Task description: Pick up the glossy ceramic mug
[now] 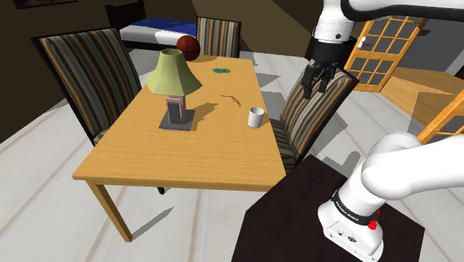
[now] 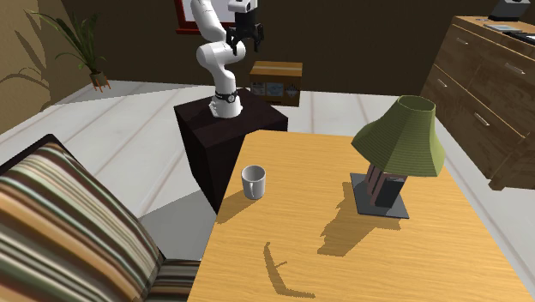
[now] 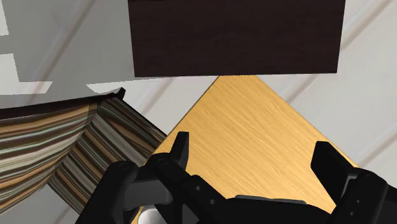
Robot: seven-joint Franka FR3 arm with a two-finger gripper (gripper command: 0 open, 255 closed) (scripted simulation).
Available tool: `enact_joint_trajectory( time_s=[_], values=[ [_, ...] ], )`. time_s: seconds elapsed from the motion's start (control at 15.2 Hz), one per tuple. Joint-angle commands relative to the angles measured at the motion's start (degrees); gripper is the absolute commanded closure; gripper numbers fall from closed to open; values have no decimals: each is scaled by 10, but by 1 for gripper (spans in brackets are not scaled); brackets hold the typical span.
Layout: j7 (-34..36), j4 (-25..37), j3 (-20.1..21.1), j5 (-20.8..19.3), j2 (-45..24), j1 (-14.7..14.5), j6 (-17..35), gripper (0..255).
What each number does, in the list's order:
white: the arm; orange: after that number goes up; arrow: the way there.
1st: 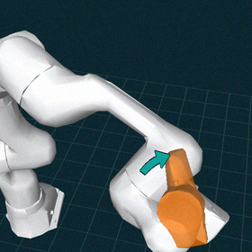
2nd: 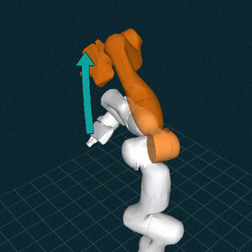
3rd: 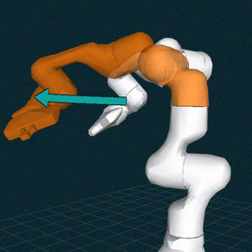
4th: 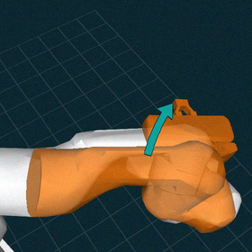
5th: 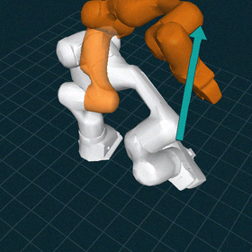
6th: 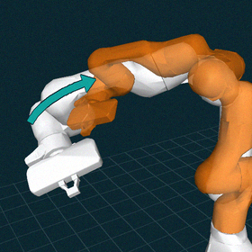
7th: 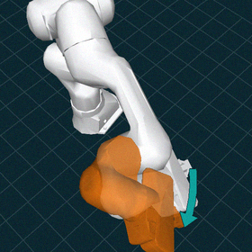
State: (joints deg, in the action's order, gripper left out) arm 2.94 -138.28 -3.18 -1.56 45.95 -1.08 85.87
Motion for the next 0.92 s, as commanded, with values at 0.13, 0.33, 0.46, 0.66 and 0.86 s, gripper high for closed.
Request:
enact_joint_trajectory(
  time_s=[0.13,0.33,0.46,0.66,0.86],
  values=[
    [-11,-8,-9,-8,-30,1,38,0],
    [-26,-13,-22,-19,-80,3,94,0],
    [-36,-12,-30,-25,-116,4,131,0],
    [-51,-5,-43,-32,-175,6,183,0],
    [-66,10,-54,-36,-237,6,232,0]
  ],
)
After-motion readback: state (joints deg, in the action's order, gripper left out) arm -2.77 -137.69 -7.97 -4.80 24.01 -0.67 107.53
